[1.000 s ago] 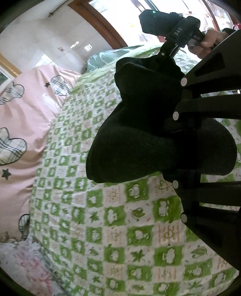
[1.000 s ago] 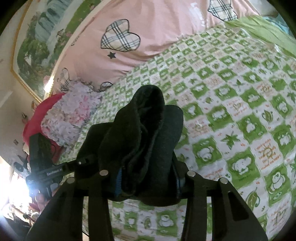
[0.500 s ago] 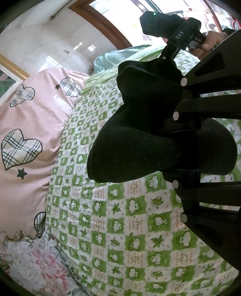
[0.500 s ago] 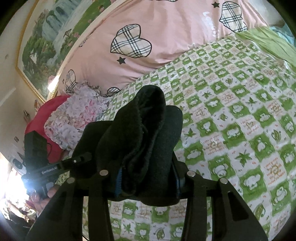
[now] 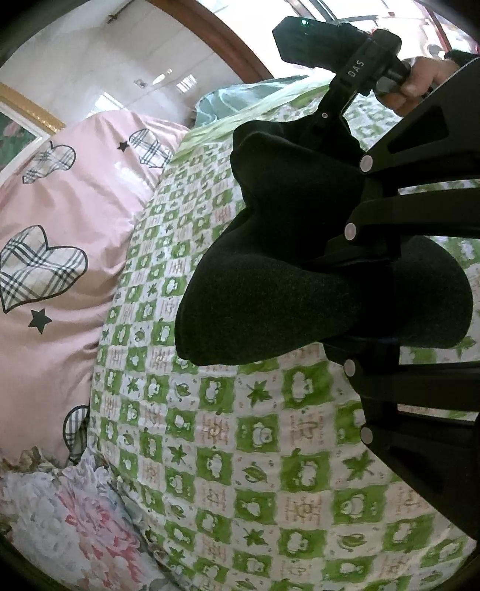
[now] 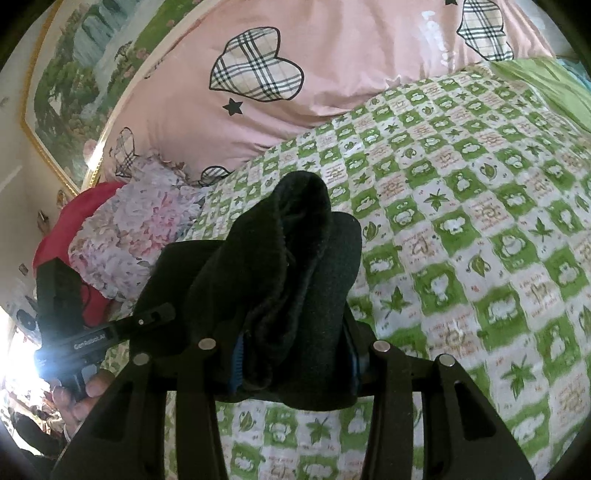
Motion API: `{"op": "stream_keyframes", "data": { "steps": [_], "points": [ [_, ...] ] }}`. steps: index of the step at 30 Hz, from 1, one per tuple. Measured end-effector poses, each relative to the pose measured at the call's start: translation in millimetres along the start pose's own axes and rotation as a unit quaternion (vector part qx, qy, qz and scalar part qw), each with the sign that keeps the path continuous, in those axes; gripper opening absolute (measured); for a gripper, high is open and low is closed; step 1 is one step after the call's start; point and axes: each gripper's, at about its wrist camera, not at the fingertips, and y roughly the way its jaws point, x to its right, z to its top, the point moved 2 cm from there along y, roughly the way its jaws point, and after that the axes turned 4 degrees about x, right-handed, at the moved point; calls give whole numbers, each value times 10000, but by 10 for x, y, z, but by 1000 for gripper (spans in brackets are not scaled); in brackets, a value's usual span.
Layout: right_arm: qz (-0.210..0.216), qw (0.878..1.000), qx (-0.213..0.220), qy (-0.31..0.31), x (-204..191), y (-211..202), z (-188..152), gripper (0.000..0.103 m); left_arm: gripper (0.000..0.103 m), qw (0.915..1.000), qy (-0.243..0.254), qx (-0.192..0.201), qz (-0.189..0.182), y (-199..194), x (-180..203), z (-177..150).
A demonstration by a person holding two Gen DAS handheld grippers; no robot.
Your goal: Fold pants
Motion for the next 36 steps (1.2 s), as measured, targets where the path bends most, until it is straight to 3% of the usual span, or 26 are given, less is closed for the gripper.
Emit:
{"op": "stream_keyframes", "data": {
  "steps": [14, 22, 30, 36],
  "points": [
    [-274, 9996, 99, 72, 196, 186, 211, 44, 27, 9998, 211, -58, -11, 381, 129, 239],
    [-561, 9978, 308, 177, 356, -132, 265, 44, 27, 9980, 456, -178, -399, 560, 472, 265],
    [-1027, 9918, 643, 417, 684, -724, 257, 44, 27, 9909, 954, -394, -866, 804, 1117, 169],
    [-1294, 9874, 658, 633, 965, -866, 179, 47, 28, 9878, 1154, -636, -832, 1080, 1312, 45]
  ]
}}
